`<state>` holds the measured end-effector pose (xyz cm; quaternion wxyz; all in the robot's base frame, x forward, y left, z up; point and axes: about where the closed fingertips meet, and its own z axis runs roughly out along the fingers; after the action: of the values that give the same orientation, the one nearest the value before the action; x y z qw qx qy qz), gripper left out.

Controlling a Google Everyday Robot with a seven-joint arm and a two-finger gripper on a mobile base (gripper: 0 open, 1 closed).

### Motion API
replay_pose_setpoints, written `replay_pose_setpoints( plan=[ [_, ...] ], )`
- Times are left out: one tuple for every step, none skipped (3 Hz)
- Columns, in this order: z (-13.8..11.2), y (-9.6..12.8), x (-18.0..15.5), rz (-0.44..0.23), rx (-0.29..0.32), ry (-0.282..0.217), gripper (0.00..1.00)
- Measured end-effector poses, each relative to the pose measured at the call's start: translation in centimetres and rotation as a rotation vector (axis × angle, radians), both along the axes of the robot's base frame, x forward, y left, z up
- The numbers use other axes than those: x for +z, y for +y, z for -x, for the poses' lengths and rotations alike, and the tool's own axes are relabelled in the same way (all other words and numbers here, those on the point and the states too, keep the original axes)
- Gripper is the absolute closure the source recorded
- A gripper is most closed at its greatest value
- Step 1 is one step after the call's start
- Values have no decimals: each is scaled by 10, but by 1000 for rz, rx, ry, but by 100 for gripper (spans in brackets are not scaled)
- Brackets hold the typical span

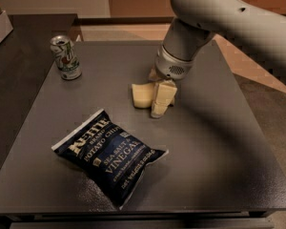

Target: Pick sponge

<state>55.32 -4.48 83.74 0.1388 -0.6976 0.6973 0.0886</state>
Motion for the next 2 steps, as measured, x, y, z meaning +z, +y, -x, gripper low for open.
replay_pose_setpoints(
  plan=[
    [0,0,0,7,7,6,48],
    [-3,-2,8,-3,4,-3,71]
  ],
)
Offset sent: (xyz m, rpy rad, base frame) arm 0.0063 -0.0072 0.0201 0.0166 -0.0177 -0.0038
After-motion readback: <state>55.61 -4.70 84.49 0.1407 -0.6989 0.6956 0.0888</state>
